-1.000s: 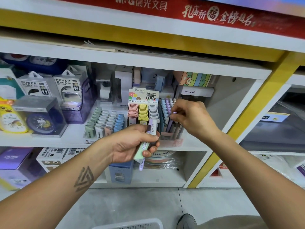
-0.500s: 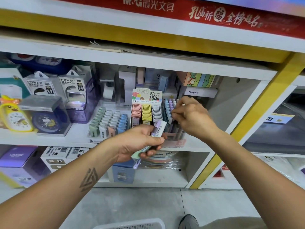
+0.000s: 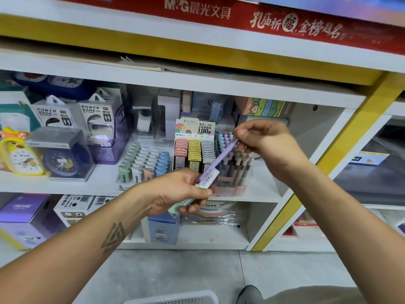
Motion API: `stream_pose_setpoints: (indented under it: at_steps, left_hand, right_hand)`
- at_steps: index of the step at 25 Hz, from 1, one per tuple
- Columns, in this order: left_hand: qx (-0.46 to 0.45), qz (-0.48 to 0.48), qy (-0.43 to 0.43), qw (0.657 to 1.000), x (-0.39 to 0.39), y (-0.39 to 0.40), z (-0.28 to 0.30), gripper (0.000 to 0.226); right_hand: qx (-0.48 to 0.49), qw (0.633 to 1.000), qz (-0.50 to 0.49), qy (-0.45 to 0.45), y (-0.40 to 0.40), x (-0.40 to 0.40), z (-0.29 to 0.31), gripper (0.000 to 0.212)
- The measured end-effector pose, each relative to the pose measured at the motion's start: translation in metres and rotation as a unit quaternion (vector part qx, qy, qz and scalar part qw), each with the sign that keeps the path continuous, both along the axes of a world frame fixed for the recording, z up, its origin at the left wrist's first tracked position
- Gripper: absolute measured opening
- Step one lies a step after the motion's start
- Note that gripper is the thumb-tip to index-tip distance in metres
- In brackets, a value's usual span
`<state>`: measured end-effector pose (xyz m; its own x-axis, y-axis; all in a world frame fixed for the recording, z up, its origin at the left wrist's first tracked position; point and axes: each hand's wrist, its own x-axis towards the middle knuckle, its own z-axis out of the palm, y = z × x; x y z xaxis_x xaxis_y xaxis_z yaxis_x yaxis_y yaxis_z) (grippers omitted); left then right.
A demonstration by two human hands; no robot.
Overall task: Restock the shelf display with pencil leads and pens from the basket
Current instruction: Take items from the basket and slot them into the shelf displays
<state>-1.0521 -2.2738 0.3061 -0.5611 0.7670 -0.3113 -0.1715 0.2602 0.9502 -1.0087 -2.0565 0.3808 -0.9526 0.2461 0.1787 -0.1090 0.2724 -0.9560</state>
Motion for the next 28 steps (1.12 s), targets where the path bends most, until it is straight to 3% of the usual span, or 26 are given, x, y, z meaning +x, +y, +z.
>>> stream_pose_setpoints:
  at_steps: [2, 4, 10, 18, 23, 25, 27, 28]
  left_hand:
    - [-0.019, 0.043, -0.012, 0.999, -0.003, 0.000, -0.002, 0.019]
    - [-0.012, 0.088, -0.029, 0.996, -0.006, 0.002, -0.003, 0.018]
    - [0.045, 0.116, -0.060, 0.990, -0.006, 0.008, -0.003, 0.026]
    - [0.088, 0.129, -0.097, 0.983, -0.008, 0.007, -0.001, 0.019]
    - [0.090, 0.167, -0.077, 0.979, -0.011, -0.002, 0.002, 0.045]
    - [0.117, 0.204, -0.072, 0.969, -0.015, -0.005, 0.003, 0.043]
    - [0.138, 0.240, -0.062, 0.959, -0.020, -0.012, 0.005, 0.040]
    - [0.146, 0.254, -0.056, 0.955, -0.022, -0.016, 0.006, 0.037]
  right_hand:
    - [0.005, 0.996, -0.062, 0.056, 0.015, 0.001, 0.005, 0.015]
    - [0.089, 0.989, -0.079, 0.085, 0.018, 0.004, 0.003, 0.018]
    - [0.362, 0.929, -0.018, 0.070, 0.002, 0.004, -0.019, 0.017]
    - [0.409, 0.912, 0.033, 0.024, 0.002, -0.001, -0.039, 0.017]
    - [0.534, 0.845, -0.006, 0.042, -0.004, -0.005, -0.031, 0.015]
    - [0.463, 0.884, -0.004, 0.058, -0.021, -0.006, -0.025, 0.014]
    - [0.237, 0.969, 0.068, -0.025, -0.043, -0.009, -0.023, 0.010]
    - [0.119, 0.983, 0.113, -0.084, -0.054, -0.011, -0.023, 0.013]
